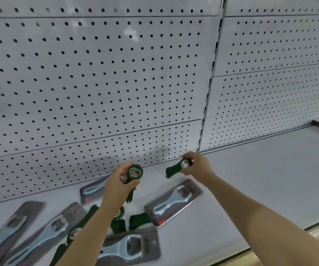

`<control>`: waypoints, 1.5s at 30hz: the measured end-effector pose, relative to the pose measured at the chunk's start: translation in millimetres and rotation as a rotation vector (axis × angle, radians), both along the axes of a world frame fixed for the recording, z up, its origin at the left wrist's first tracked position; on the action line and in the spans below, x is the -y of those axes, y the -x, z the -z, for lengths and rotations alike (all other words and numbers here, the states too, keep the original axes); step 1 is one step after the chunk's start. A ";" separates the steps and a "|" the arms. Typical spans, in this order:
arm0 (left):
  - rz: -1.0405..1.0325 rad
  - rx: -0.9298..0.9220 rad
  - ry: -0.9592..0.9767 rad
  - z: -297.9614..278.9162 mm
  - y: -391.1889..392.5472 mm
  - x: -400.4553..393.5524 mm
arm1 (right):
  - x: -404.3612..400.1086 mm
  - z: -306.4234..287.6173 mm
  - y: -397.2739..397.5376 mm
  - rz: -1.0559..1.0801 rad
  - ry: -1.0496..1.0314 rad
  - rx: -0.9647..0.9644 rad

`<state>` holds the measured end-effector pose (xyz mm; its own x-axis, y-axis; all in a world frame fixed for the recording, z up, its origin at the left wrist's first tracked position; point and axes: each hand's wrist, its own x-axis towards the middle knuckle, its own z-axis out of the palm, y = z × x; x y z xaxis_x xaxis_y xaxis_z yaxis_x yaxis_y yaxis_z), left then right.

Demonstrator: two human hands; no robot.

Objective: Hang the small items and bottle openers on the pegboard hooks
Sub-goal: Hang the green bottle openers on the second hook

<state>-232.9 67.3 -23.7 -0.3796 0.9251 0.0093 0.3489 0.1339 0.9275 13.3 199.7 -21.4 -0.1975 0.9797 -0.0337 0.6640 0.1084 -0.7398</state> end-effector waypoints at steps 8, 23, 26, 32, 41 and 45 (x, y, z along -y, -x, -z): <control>-0.085 0.279 -0.157 -37.1 3.8 26.4 | 39.2 -45.0 20.8 0.027 -0.122 -0.273; -0.106 0.326 -0.419 -133.9 90.7 159.5 | 200.1 -131.5 139.7 -0.080 -0.113 -0.730; -0.150 0.319 -0.484 -154.2 103.7 190.1 | 222.3 -148.4 164.7 -0.120 -0.099 -0.793; -0.270 0.243 -0.594 -180.6 124.8 258.3 | 270.5 -169.5 211.5 -0.276 -0.078 -0.843; -0.419 0.226 -0.687 -202.4 161.1 351.1 | 357.3 -201.8 273.7 -0.483 -0.034 -0.897; -0.444 0.237 -0.774 -223.6 187.7 375.2 | 382.1 -220.3 304.0 -0.547 -0.039 -0.912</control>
